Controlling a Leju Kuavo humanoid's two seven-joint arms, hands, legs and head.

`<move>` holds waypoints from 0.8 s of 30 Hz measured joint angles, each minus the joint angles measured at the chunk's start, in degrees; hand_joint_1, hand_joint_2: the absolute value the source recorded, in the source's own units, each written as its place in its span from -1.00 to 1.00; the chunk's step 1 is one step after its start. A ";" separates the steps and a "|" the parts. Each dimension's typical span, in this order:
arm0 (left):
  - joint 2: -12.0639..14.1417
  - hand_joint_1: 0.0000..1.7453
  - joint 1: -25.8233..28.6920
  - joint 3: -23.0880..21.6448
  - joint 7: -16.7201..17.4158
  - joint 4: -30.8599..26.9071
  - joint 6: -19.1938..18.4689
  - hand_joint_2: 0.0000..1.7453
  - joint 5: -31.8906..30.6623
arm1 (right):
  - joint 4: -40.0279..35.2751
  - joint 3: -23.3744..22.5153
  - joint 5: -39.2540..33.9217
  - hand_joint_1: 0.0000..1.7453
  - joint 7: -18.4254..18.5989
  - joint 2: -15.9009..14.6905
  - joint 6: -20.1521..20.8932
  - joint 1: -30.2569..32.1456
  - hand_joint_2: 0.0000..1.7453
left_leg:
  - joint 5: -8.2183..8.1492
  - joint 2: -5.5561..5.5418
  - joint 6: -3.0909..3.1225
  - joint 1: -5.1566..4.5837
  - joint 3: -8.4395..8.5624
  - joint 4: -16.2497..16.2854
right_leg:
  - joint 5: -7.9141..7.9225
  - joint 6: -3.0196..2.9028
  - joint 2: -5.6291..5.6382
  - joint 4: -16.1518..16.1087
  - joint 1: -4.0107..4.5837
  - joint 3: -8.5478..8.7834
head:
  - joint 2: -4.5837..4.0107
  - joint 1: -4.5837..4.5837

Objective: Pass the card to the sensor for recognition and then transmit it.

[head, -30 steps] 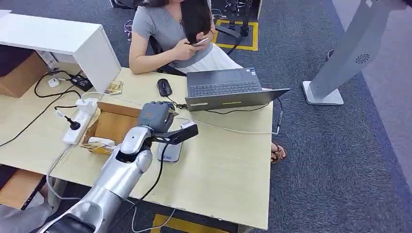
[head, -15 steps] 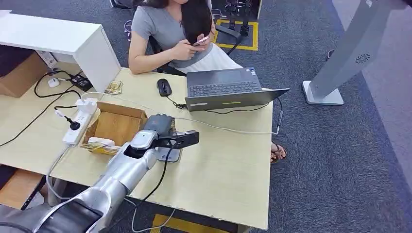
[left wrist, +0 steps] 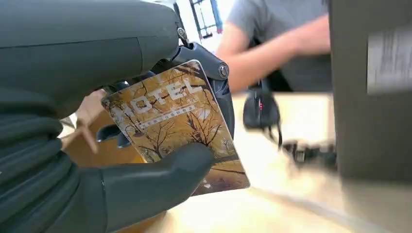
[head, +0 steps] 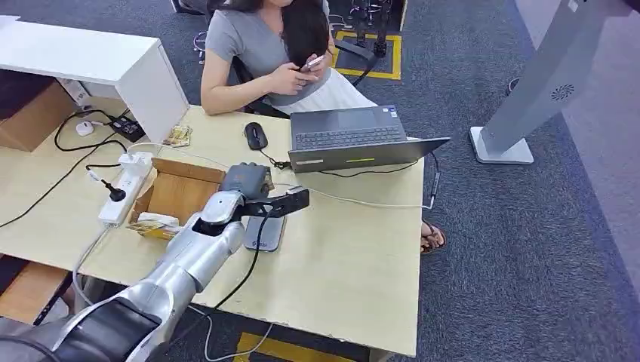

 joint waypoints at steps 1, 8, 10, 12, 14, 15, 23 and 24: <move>0.15 1.00 -0.26 0.00 0.00 -0.61 0.06 1.00 0.00 | 0.00 -0.04 0.00 -1.00 -0.02 0.00 0.00 0.00 -1.00 | 0.00 0.00 0.00 0.00 0.00 0.00 | 0.00 0.00 0.00 0.00 0.00 0.00 | 0.00 0.00; 1.53 1.00 -0.86 0.00 -0.68 -4.92 4.96 1.00 -1.12 | 0.00 -0.44 0.28 -1.00 -0.13 0.00 0.00 0.00 -1.00 | 0.00 0.01 0.00 0.00 -0.03 0.00 | 0.00 0.00 0.01 0.00 0.00 -0.03 | -0.02 0.00; 2.38 1.00 -1.58 0.00 -0.98 -7.04 5.57 1.00 -1.29 | 0.00 -0.46 0.63 -1.00 -0.31 0.00 0.00 0.00 -1.00 | 0.00 0.01 0.00 0.00 -0.03 0.00 | 0.00 0.00 0.01 0.00 0.00 -0.03 | -0.02 0.00; 3.41 1.00 -2.63 0.00 -1.07 -9.07 5.55 1.00 -1.66 | 0.02 -0.48 0.78 -1.00 -0.46 0.00 0.00 -0.01 -1.00 | 0.00 0.01 0.00 0.00 -0.03 0.00 | 0.00 0.00 0.01 0.01 0.00 -0.03 | 0.00 0.00; 4.44 1.00 -3.70 0.02 -1.07 -10.49 5.62 1.00 -2.10 | 0.02 -0.55 1.01 -1.00 -0.48 0.00 0.02 -0.01 -1.00 | 0.01 0.01 0.00 0.01 -0.03 0.00 | 0.00 0.00 0.01 0.02 0.01 -0.04 | -0.02 0.00; 4.94 1.00 -4.26 0.02 -1.05 -11.21 5.81 1.00 -2.45 | 0.02 -0.57 1.16 -1.00 -0.48 0.00 0.07 -0.01 -1.00 | 0.01 0.00 0.00 0.02 -0.03 0.00 | 0.00 0.00 0.01 0.02 0.01 -0.04 | 0.00 0.00; 7.96 1.00 -8.96 0.94 -0.46 -10.66 6.73 1.00 -4.72 | 0.02 -0.59 1.90 -1.00 -0.66 0.00 0.77 -0.10 -1.00 | 0.02 0.01 0.00 0.01 -0.04 0.00 | 0.01 -0.01 0.01 0.02 0.00 -0.04 | -0.02 0.02; 8.09 1.00 -9.06 0.96 -0.46 -10.58 6.80 1.00 -4.81 | 0.02 -0.59 1.90 -1.00 -0.66 0.00 0.77 -0.10 -1.00 | 0.02 0.00 0.00 0.00 -0.04 0.00 | 0.01 -0.01 0.01 0.02 0.00 -0.04 | 0.00 -0.02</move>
